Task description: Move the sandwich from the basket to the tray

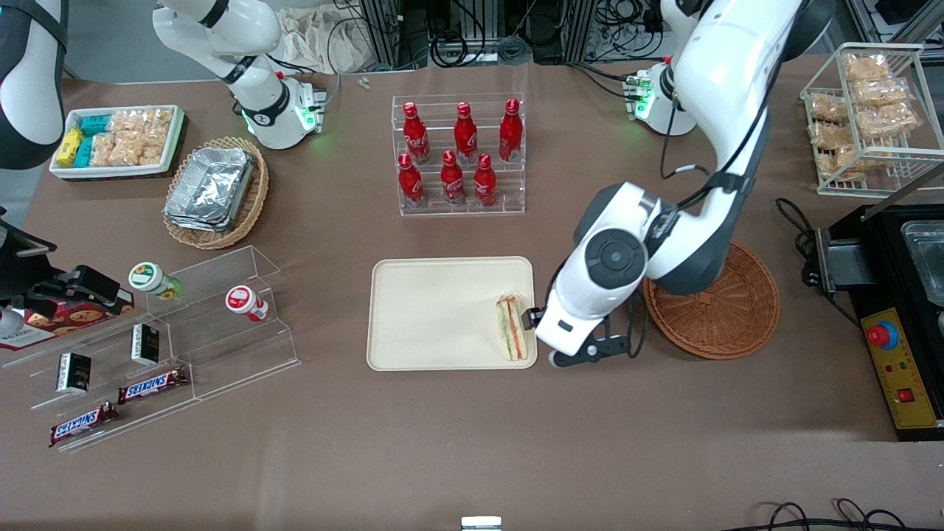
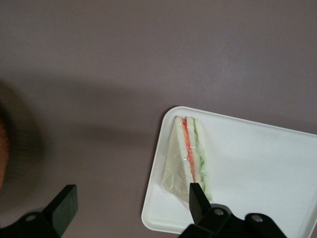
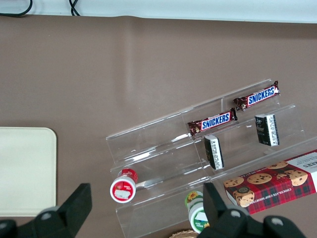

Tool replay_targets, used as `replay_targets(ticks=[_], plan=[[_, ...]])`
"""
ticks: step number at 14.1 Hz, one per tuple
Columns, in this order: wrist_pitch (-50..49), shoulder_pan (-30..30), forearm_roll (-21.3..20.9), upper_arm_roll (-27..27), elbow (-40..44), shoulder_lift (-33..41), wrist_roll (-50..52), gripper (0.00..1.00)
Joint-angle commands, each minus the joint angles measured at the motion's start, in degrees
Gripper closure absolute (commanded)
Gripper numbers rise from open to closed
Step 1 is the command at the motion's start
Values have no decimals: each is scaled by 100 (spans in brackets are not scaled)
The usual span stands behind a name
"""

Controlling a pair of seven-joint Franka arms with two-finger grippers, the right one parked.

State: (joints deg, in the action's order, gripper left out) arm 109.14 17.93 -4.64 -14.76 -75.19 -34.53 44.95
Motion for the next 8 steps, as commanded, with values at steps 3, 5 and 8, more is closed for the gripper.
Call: replay_targets(ticks=[3, 5, 8], plan=[[-849, -824, 190, -19, -679, 1051, -1335, 0], [-1061, -1237, 332, 8, -1135, 1613, -2301, 0], [-1010, -1336, 323, 646, -2049, 2483, -3621, 0]])
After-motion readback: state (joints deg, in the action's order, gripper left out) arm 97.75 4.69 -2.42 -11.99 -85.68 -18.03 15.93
